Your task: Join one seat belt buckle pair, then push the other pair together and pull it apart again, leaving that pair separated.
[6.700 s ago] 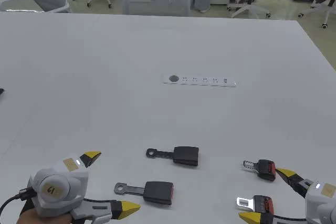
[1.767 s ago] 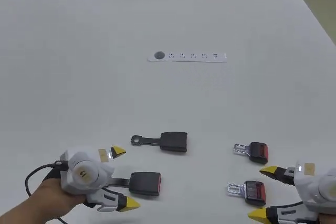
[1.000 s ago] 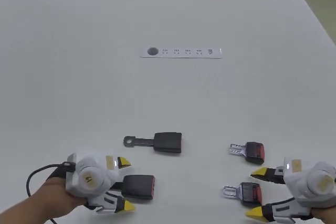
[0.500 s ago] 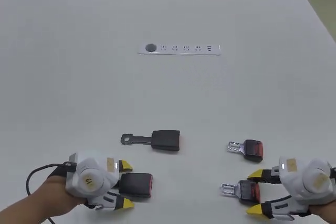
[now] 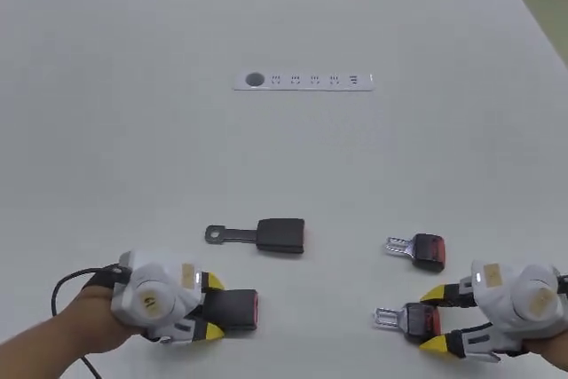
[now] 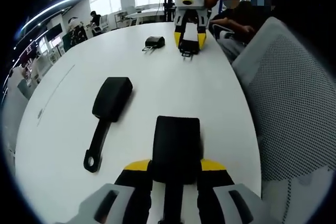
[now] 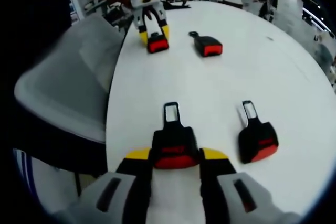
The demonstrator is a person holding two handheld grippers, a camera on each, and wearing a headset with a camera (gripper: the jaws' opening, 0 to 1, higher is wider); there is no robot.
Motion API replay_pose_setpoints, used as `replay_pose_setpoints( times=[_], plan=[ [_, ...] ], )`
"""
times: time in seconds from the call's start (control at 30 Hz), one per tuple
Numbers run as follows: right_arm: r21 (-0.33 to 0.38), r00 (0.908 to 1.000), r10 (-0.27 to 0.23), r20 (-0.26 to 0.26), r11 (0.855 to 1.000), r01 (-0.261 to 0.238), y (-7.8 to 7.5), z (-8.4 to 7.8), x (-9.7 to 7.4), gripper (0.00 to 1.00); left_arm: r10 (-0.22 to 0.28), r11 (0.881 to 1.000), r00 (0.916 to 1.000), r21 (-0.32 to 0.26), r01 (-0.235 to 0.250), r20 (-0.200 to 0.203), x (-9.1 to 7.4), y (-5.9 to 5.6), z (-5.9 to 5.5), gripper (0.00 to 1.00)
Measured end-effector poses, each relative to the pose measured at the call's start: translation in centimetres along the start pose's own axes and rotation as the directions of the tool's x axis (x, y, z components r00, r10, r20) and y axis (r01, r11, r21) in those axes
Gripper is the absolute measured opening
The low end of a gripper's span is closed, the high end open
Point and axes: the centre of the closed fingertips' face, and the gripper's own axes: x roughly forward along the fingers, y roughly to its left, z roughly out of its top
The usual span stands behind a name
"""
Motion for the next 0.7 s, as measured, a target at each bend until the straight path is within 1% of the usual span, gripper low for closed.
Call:
replay_pose_setpoints(
  times=[0.2,0.27,0.37,0.6,0.7],
  plan=[
    [-0.003,0.9999,0.003,0.010,1.000,-0.003,-0.1,-0.1,0.0,0.35,-0.021,0.999,0.9997,0.024,0.021,-0.013,0.1,0.1,-0.1,0.34],
    [-0.008,0.9998,0.007,0.018,1.000,-0.007,0.0,0.0,0.1,0.34,-0.023,0.999,0.9997,0.027,0.023,-0.009,0.0,0.1,0.1,0.34],
    [-0.016,0.9995,0.016,0.028,1.000,-0.016,0.0,0.1,0.2,0.34,-0.022,0.999,0.9997,0.024,0.023,-0.002,0.0,0.2,-0.1,0.34],
    [-0.026,0.9972,0.029,0.068,0.999,-0.028,0.3,1.5,1.0,0.34,-0.025,1.000,0.9997,0.017,0.025,0.005,-0.1,0.2,-0.3,0.33],
    [-0.030,0.9947,0.037,0.096,0.999,-0.034,0.4,2.1,1.4,0.34,-0.030,0.999,0.9995,0.017,0.030,0.010,-0.2,0.2,-0.3,0.33]
  ],
)
